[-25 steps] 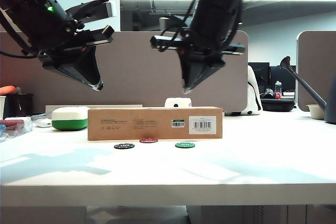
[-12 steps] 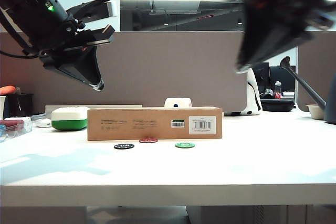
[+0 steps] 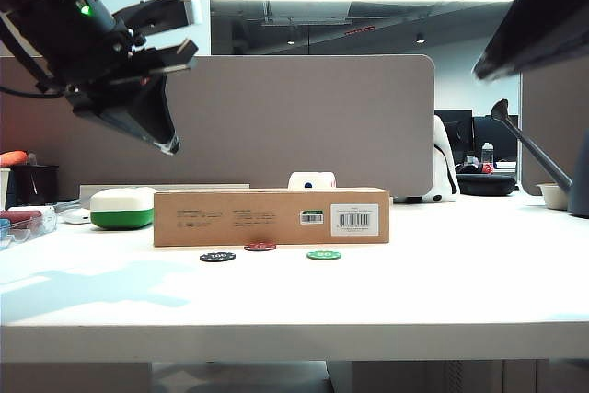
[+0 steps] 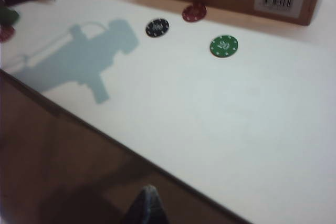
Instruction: Push the chip with the lowest value in the row forward next to the rectangular box.
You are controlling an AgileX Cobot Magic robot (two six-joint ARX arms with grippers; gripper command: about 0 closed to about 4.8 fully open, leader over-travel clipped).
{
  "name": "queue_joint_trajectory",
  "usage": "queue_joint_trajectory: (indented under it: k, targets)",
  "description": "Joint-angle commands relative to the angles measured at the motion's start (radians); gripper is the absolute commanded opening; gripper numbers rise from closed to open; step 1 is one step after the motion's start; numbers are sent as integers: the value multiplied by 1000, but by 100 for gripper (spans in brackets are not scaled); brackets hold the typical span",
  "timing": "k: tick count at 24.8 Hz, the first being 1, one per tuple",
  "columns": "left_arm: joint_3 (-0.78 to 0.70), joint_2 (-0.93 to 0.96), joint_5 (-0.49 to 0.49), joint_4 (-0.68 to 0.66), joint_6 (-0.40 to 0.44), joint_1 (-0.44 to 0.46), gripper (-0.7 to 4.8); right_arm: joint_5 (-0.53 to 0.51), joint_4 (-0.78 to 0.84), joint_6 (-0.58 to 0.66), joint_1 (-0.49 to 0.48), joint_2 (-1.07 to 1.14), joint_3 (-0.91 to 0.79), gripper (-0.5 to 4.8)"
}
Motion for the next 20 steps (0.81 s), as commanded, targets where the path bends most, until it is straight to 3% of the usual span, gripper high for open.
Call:
queue_joint_trajectory:
  k: [1, 7, 12, 20]
  targets:
    - [5, -50, 0, 8, -3, 1, -5, 68, 7, 39, 34, -101, -50, -5]
    - [5, -190, 0, 8, -3, 10, -5, 87, -30, 82, 37, -227, -93, -5]
    - [5, -406, 4, 8, -3, 79, -5, 86, -29, 82, 40, -314, -95, -5]
    - [5, -763, -10, 8, -3, 382, -5, 86, -30, 82, 40, -372, -95, -5]
